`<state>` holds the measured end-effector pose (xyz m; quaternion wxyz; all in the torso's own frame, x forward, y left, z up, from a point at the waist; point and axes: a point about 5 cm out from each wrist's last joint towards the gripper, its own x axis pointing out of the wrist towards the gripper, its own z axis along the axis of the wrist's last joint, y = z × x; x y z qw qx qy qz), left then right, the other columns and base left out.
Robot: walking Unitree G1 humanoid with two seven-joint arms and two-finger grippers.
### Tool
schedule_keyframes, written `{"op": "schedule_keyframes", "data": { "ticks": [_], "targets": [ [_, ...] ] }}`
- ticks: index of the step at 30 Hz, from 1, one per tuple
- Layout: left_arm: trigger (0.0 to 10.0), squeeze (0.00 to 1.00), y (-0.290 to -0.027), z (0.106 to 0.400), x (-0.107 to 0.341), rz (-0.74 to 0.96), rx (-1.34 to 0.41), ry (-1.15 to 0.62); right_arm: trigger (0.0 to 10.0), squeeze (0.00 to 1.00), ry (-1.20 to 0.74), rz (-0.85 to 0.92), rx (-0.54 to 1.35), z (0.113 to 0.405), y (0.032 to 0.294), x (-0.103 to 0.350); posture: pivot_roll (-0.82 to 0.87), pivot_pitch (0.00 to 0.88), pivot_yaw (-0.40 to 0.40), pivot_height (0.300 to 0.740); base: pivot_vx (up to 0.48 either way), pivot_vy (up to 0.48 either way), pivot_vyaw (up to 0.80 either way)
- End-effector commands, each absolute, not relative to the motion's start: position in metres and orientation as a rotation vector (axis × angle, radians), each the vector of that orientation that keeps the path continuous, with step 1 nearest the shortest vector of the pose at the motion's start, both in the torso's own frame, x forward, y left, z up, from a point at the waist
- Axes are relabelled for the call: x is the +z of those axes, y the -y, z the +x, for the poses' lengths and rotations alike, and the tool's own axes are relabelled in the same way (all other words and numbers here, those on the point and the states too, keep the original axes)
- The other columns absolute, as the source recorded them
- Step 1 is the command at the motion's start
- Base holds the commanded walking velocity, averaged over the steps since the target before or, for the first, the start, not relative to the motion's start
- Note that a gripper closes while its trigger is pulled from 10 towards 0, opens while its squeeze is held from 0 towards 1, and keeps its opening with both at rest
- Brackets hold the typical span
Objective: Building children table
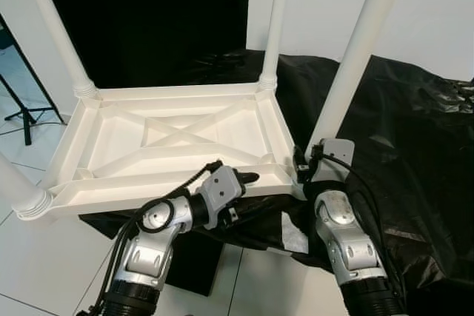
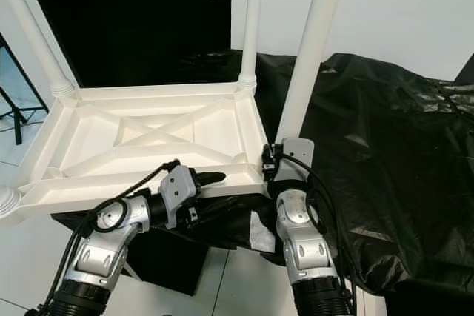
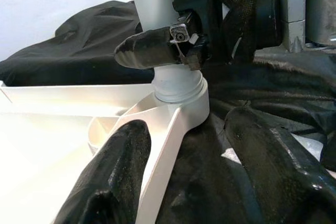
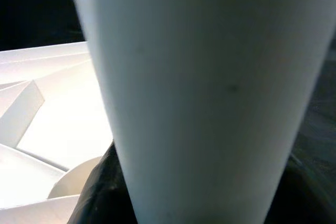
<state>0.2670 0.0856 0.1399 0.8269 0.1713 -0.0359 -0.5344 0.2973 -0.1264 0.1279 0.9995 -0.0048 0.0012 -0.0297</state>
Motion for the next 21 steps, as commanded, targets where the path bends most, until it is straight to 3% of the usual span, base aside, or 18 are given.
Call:
{"op": "schedule_keyframes", "data": {
  "ticks": [1,3,4,12,13,14,15,21],
  "targets": [
    [10.0,0.00,-0.087,0.270,0.139,0.348,-1.019,0.089,10.0,0.89,-0.079,-0.027,-0.086,0.294,0.136,0.111,-0.01,0.000,-0.054,0.740,0.000,0.000,0.00],
    [10.0,0.00,-0.087,0.270,0.139,0.348,-1.019,0.089,10.0,0.89,-0.079,-0.027,-0.086,0.294,0.136,0.111,-0.01,0.000,-0.054,0.740,0.000,0.000,0.00],
    [10.0,0.00,-0.087,0.270,0.139,0.349,-1.020,0.088,10.0,1.00,-0.065,-0.028,-0.073,0.294,0.136,0.114,-0.01,0.000,-0.054,0.740,0.000,0.000,0.00],
    [10.0,0.00,-0.089,0.268,0.137,0.355,-1.026,0.079,10.0,1.00,0.037,-0.023,0.042,0.292,0.130,0.130,-0.01,0.000,-0.054,0.740,0.000,0.000,0.00],
    [10.0,0.00,-0.093,0.269,0.136,0.372,-1.016,0.072,10.0,0.26,0.047,-0.023,0.062,0.289,0.132,0.132,-0.01,0.000,-0.060,0.740,0.000,0.000,0.00],
    [10.0,0.00,-0.097,0.269,0.136,0.385,-1.006,0.065,10.0,0.26,0.054,-0.020,0.080,0.286,0.133,0.133,0.00,0.000,-0.061,0.740,0.000,0.000,0.00],
    [10.0,0.00,-0.100,0.270,0.136,0.394,-0.999,0.060,10.0,0.00,0.058,-0.017,0.091,0.284,0.134,0.133,0.00,0.000,-0.061,0.740,0.000,0.000,0.00],
    [10.0,0.00,-0.118,0.271,0.138,0.418,-0.974,0.042,10.0,0.00,0.075,-0.019,0.156,0.267,0.138,0.134,0.00,0.000,-0.065,0.740,0.000,0.000,0.00]
  ]
}}
